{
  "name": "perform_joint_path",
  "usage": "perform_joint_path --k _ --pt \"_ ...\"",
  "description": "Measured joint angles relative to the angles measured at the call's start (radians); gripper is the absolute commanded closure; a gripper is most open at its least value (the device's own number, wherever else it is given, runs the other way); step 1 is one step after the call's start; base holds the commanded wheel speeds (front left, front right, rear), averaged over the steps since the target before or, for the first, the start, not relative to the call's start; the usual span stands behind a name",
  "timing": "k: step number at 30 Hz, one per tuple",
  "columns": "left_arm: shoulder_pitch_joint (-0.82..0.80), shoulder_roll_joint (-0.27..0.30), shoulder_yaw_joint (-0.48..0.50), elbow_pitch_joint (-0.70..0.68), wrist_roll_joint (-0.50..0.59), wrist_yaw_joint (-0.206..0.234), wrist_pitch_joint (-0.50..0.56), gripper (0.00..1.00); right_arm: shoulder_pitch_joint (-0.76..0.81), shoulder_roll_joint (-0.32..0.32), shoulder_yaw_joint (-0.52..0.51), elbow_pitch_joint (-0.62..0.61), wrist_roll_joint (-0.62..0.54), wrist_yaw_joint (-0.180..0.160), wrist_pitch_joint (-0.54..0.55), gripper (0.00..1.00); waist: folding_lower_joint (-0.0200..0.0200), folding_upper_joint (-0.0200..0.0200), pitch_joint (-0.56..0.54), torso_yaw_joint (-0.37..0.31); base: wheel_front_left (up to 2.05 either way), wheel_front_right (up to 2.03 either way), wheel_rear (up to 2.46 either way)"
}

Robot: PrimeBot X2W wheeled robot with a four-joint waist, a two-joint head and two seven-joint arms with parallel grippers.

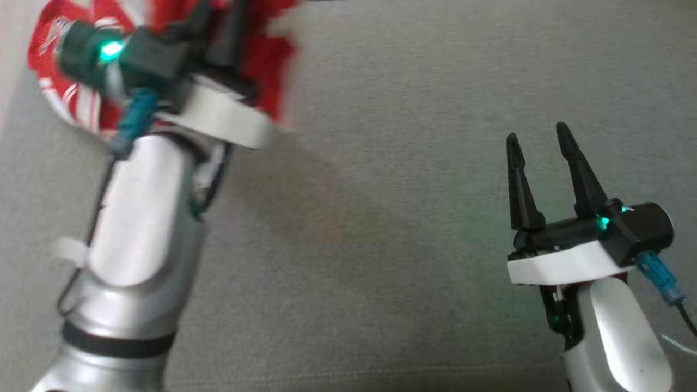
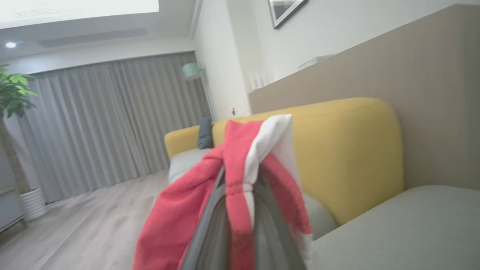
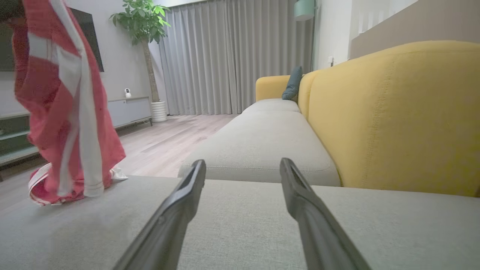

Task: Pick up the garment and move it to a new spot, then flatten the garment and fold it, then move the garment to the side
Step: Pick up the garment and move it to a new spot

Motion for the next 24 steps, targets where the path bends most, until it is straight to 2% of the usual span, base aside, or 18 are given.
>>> perform_joint_path --k 6,10,18,24 --pt "-0.038 -0.042 -0.086 -0.079 -0.038 -0.024 0.017 1.0 0.011 0.0 -0.025 -0.003 0.009 0.0 -0.002 0.0 0.0 0.0 -0.009 -0.06 0.0 0.0 0.0" --pt "0.004 -0.042 -0.128 -0.069 -0.08 -0.041 0.051 1.0 0.011 0.001 -0.063 -0.014 0.009 0.0 -0.002 0.0 0.0 0.0 -0.001 -0.108 0.0 0.0 0.0" --pt "0.256 0.044 -0.145 0.204 -0.101 -0.04 0.053 1.0 0.012 0.002 -0.126 -0.037 0.016 0.0 -0.002 0.0 0.0 0.0 0.05 -0.173 0.0 0.0 0.0" --pt "0.272 0.059 -0.141 0.347 -0.106 -0.03 -0.001 1.0 0.014 0.002 -0.134 -0.039 0.007 0.0 -0.002 0.0 0.0 0.0 0.074 -0.181 0.0 0.0 0.0"
